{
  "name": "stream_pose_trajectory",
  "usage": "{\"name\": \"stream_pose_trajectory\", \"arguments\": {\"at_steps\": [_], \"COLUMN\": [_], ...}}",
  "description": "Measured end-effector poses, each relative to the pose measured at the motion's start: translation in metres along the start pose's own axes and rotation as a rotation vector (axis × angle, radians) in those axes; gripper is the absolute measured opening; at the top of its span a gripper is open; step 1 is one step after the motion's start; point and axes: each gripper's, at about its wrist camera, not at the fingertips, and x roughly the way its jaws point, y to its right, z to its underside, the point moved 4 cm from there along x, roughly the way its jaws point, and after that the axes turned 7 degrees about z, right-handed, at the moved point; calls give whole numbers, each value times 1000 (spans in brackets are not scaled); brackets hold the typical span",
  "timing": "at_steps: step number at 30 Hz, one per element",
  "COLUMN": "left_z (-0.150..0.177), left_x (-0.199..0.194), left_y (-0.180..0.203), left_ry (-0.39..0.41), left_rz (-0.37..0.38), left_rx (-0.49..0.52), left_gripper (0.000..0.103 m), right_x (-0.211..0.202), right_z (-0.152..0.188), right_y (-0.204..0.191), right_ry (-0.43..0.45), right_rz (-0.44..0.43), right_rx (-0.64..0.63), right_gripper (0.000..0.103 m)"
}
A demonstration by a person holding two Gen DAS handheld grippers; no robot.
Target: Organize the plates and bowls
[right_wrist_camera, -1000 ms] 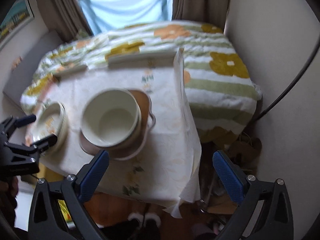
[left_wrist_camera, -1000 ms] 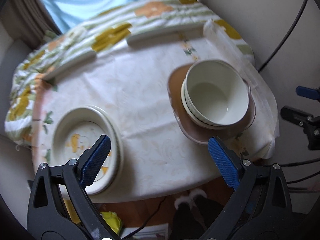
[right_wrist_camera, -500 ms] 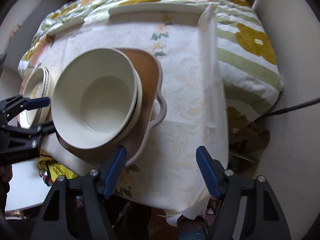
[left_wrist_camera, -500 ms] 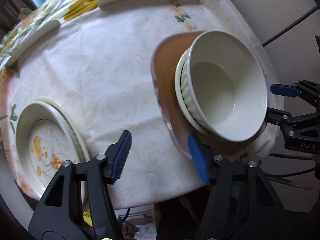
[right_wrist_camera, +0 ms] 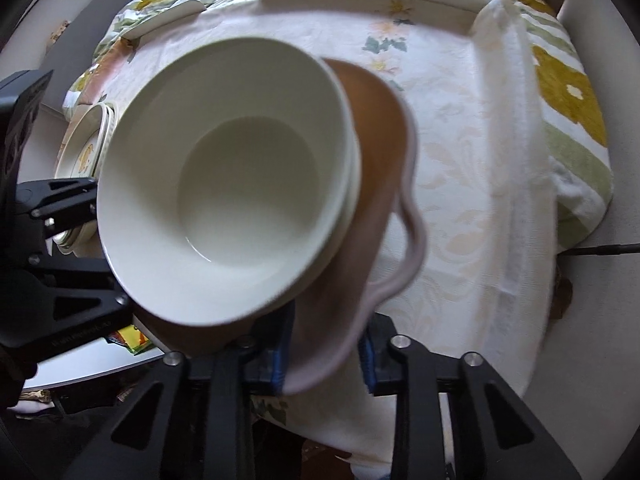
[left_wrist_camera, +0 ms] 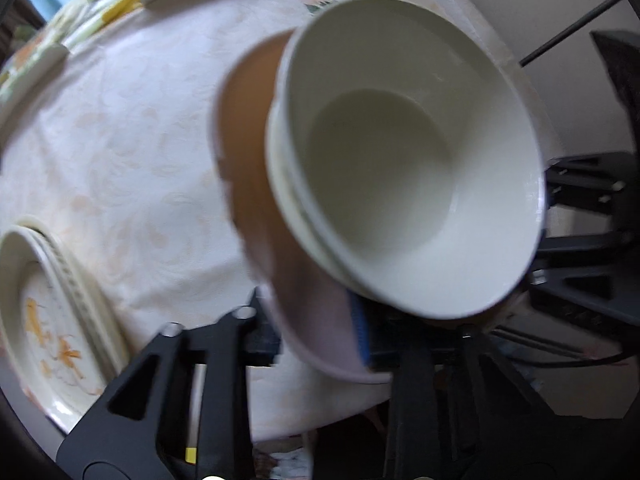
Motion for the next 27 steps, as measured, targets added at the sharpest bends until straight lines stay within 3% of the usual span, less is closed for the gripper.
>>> {"name": "stream_pose_trajectory", "arguments": {"at_steps": [15, 22, 27], "left_z": [4, 13, 22], "left_x": [-21, -70, -114], "left_y": [21, 12, -20], "left_ry": [130, 220, 264], "left_rz": [-95, -126, -134], "left_rx": [37, 10, -24], "left_gripper": [21, 21, 21], "right_x": [-16, -52, -79], "right_z": [9, -2, -23], "right_y": [4, -8, -51], "right_ry": [136, 198, 227], "right_rz": [42, 50, 60], "right_rx": [-19, -49, -102], "right_gripper": [21, 22, 21]}}
